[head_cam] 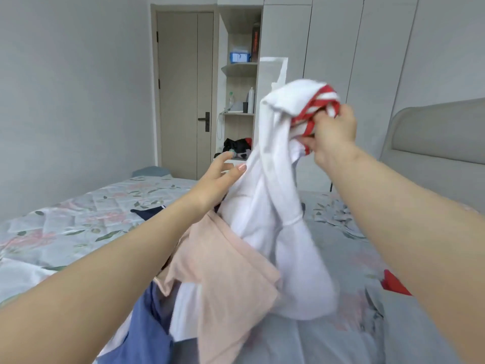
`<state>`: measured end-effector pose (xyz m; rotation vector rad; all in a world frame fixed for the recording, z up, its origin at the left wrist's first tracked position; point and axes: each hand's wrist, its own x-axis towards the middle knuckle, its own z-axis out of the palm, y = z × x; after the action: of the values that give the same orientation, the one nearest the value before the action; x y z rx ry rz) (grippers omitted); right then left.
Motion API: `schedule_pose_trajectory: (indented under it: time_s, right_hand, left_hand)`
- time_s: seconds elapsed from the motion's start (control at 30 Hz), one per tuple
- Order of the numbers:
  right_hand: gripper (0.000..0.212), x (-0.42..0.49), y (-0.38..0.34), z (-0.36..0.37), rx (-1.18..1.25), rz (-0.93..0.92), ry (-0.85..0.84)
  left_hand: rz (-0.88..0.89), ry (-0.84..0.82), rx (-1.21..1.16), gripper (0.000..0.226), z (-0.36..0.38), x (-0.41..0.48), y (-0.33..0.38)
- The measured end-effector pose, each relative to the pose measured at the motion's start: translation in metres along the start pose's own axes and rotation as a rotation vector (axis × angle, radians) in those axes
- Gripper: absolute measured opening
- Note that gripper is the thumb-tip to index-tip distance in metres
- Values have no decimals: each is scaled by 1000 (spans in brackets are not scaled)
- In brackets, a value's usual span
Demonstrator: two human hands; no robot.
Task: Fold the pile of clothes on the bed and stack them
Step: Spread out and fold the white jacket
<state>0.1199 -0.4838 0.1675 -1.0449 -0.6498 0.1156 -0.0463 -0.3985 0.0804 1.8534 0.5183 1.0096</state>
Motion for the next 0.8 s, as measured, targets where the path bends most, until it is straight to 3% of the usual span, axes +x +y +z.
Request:
schedule_pose_trajectory:
  time_s: [0.1,0.2,0.37,0.5,0.53,0.63,0.73,0.8]
  right_hand:
    - [17,8,-37,-19,100,-82,-68]
    - [15,0,-33,-42,-128,14,-212]
    - [30,-6,36,-120,-397,370,-51]
    - [13,-20,87,-153,-661,294,13]
    - [21,-29,97,-152,-689,262,-15]
    - [50,-60,130,-154,-893,203,-273]
    - [79,-97,165,-171,-1167,380,-633]
    - [93,-115,188,-184,-1337,510,-799]
  left_hand:
    - [34,-62,-39,61,21,4,4]
    - [-17,-134,-82,65,52,0,0]
    - [-164,-165,-110,58,87,-11,-22]
    - [-243,-225,-26,52,110,-22,-44]
    - [-258,-250,4,49,117,-25,-51]
    - [-318,-283,85,43,131,-34,-75]
    - [-323,-304,260,48,133,-46,-111]
    - [-285,-380,548,68,125,-56,-138]
